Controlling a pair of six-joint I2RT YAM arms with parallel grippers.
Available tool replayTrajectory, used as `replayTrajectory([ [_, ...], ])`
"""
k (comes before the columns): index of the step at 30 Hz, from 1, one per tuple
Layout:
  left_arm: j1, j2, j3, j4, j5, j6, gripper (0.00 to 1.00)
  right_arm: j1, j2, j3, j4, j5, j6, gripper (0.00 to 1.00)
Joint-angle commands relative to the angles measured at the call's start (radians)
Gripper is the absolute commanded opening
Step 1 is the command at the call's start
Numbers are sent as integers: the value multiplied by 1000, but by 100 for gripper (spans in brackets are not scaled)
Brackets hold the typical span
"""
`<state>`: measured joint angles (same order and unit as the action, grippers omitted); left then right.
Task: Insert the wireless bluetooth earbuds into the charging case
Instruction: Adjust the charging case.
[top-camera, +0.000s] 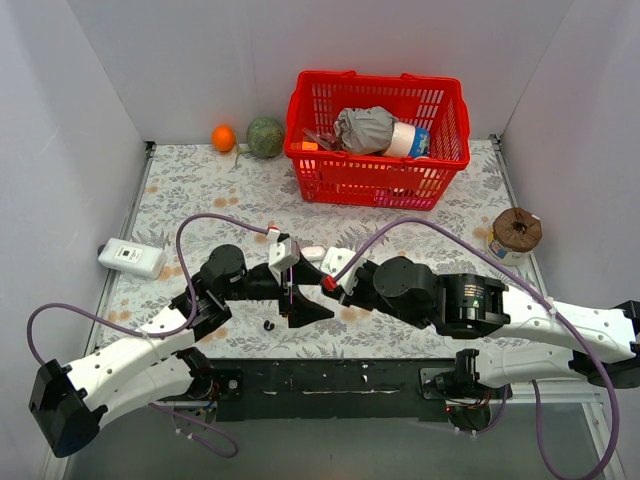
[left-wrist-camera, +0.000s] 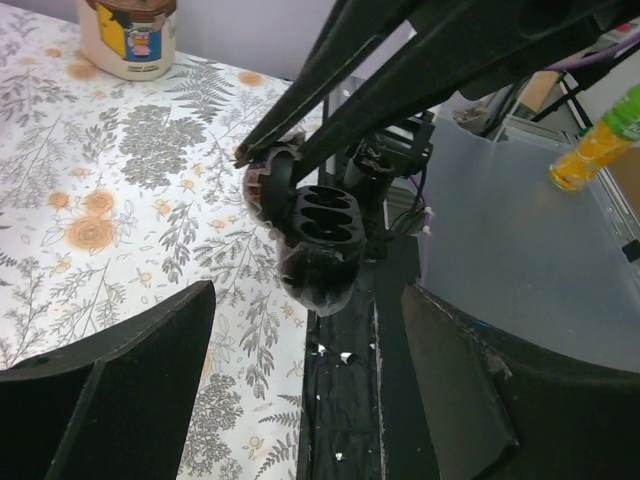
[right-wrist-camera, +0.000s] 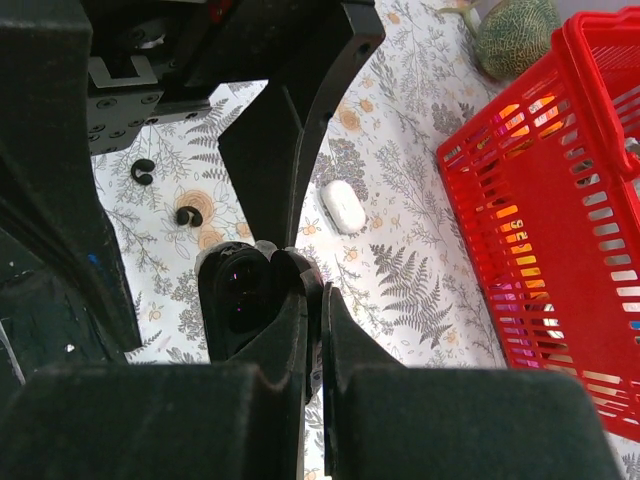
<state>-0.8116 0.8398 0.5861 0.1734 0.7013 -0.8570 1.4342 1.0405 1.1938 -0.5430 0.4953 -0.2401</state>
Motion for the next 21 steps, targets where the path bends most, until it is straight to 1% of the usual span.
replayTrajectory([
  [1,5,1,21,83,110,-20,74,6,3,46,57,11,-25,1],
  [4,5,-10,4,124,95,-27,71,8,16,41,63,8,-25,1],
  [10,5,-21,-26,158,61,-36,62,6,39,33,89,3,-11,1],
  [21,5,-42,-63,158,30,-40,55,8,67,43,115,-8,4,1],
])
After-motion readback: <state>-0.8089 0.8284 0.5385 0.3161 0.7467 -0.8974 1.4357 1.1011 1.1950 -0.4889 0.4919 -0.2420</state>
